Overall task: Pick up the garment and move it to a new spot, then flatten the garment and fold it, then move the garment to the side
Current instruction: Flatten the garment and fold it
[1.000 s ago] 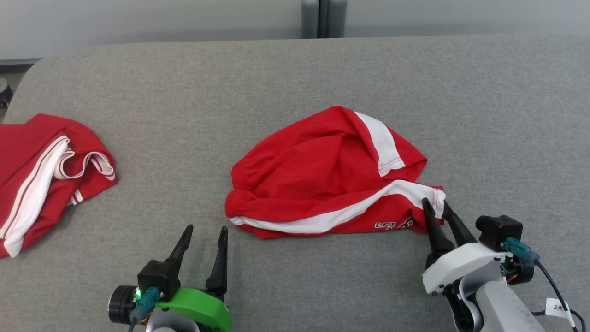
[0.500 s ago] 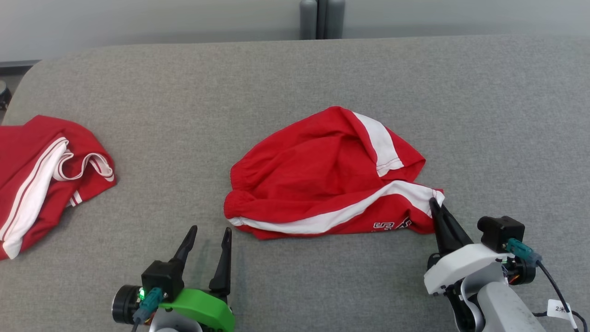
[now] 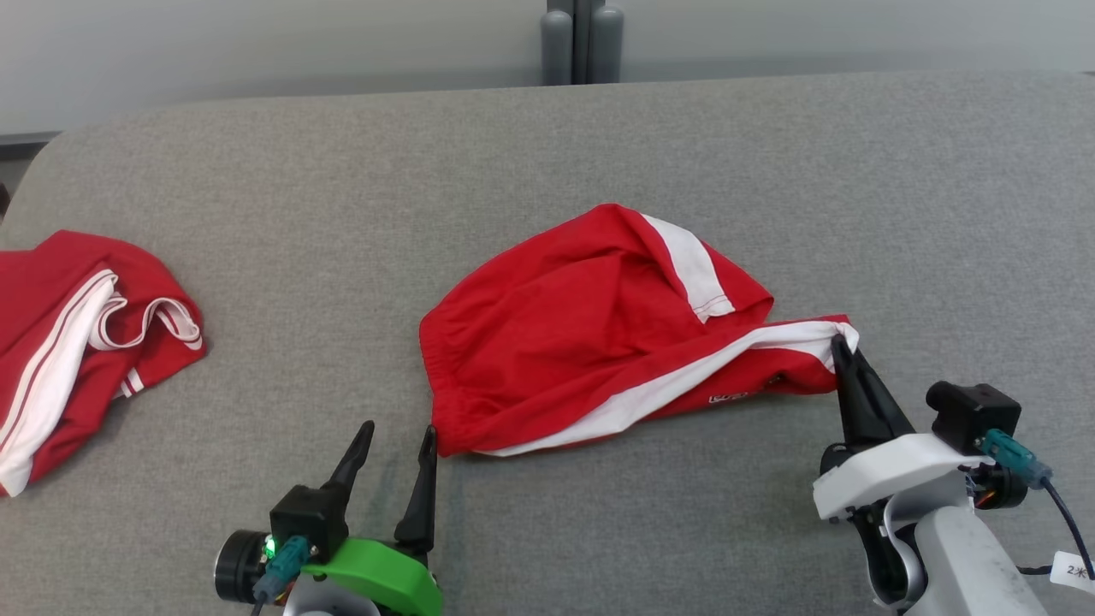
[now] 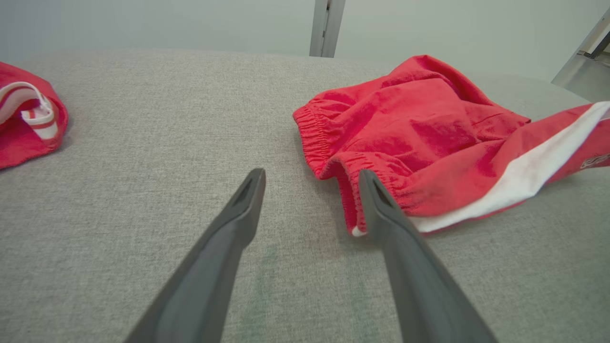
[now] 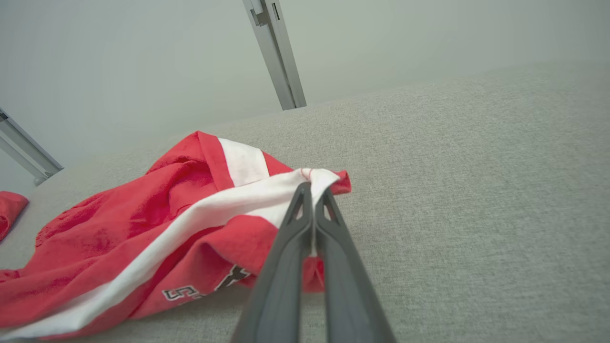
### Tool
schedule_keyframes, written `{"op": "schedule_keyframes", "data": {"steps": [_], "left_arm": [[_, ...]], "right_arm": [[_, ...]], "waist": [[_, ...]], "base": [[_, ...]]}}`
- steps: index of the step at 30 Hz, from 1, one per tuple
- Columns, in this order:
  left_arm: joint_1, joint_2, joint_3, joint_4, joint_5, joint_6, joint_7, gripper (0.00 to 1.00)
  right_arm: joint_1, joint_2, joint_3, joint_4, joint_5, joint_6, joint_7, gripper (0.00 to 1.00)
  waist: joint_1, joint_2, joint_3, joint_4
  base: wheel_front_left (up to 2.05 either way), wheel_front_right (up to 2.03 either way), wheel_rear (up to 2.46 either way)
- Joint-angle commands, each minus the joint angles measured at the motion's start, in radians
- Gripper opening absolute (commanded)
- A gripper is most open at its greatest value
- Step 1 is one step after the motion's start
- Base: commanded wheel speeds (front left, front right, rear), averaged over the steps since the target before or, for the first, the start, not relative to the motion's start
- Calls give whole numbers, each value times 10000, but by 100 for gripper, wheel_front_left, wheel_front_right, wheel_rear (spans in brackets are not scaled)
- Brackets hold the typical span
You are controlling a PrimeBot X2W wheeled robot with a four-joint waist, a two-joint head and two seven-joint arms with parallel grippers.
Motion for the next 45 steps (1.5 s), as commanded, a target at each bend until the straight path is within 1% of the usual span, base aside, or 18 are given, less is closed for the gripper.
{"op": "schedule_keyframes", "data": {"steps": [1, 6, 8, 10, 11, 12, 13, 15, 20, 26, 33, 37, 40, 45], "left_arm": [[138, 21, 39, 23, -38, -29, -8, 100], [209, 38, 69, 40, -25, -29, -8, 100], [221, 37, 73, 48, -18, -29, -8, 100], [223, 36, 61, 57, -23, -29, -8, 100], [219, 35, 57, 61, -23, -29, -8, 100], [220, 35, 52, 66, -26, -29, -8, 100], [220, 33, 42, 67, -32, -29, -8, 100], [220, 33, 41, 65, -41, -29, -8, 100], [258, 31, 81, 48, -50, -29, -8, 100], [282, 30, 103, 53, -16, -29, -8, 100], [116, 25, -46, 57, -62, -29, -8, 100], [118, 56, -511, -7, -162, -29, -8, 100], [267, 180, -1164, 38, -325, -29, -8, 100], [379, 350, -2297, 43, -976, -29, -8, 100]], "right_arm": [[165, -37, -130, -167, -13, -7, -22, 0], [139, -38, -652, -466, -273, -7, -22, 0], [190, -37, -978, -351, -501, -7, -22, 0], [316, -31, -1297, -22, -970, -7, -20, 0], [396, -35, -1488, 278, -1343, -7, -22, 9], [436, -38, -1657, 506, -1581, -9, -22, 37], [411, -47, -1897, 641, -1815, -9, -22, 100], [579, -27, -2141, 875, -2161, -7, -22, 100], [1034, -37, -2483, 976, -2280, -7, -22, 100], [1353, -35, -2465, 828, -2162, -7, -22, 100], [1016, -36, -2287, 773, -2099, -7, -22, 100], [930, -35, -2215, 834, -2068, -9, -22, 100], [908, -35, -2181, 830, -2016, -9, -22, 100], [880, -35, -2074, 790, -1935, -9, -22, 100]], "waist": [[0, 0, -90, -80], [0, 0, -200, -222], [0, 0, -217, -265], [0, 0, -219, -300], [0, 0, -219, -313], [0, 0, -222, -322], [0, 0, -216, -331], [0, 0, -206, -340], [0, 0, -168, -383], [0, 0, -145, -475], [0, 0, -90, -451], [0, 0, -73, -358], [0, 0, -69, -308], [0, 0, -38, -348]], "base": [[0, 0, 0], [0, 0, 0], [0, 0, 0], [0, 0, 0], [0, 0, 0], [0, 0, 0], [0, 0, 0], [0, 0, 0], [0, 0, 0], [0, 0, 0], [0, 0, 0], [0, 0, 0], [0, 0, 0], [0, 0, 0]]}}
